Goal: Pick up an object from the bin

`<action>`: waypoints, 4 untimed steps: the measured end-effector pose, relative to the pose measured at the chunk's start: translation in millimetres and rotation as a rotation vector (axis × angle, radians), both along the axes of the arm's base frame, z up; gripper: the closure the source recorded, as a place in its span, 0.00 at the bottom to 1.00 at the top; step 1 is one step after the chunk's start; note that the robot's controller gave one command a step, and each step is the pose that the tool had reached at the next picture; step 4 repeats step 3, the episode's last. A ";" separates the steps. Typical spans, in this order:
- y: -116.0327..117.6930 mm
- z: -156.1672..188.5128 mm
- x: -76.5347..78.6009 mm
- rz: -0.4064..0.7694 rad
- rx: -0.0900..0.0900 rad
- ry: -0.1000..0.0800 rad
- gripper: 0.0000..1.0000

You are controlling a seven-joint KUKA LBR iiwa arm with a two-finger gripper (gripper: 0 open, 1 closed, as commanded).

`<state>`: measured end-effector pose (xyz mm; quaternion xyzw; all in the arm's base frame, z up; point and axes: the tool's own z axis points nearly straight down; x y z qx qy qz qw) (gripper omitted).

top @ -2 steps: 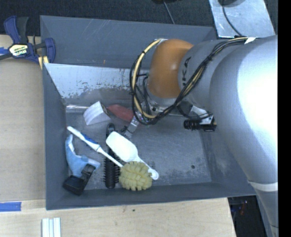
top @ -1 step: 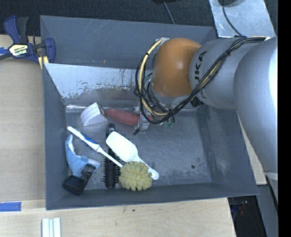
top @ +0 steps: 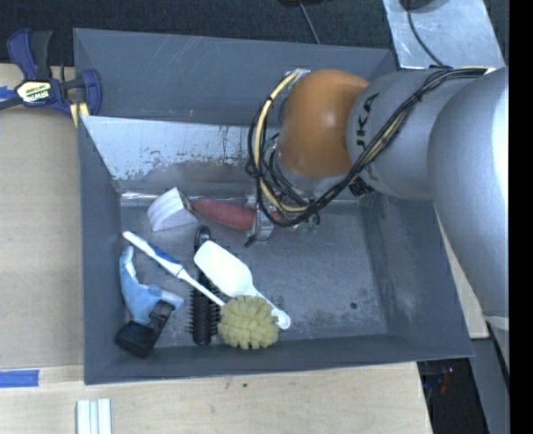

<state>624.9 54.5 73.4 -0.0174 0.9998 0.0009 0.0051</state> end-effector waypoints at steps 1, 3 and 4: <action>-0.1 29.3 -1.6 0.000 0.000 0.005 1.00; -0.4 109.4 -1.3 -0.001 -0.001 0.004 1.00; -0.4 109.4 -1.3 -0.001 -0.001 0.004 1.00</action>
Offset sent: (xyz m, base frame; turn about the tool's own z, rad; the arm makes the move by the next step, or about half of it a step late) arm -0.0026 -0.0002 0.0749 0.0004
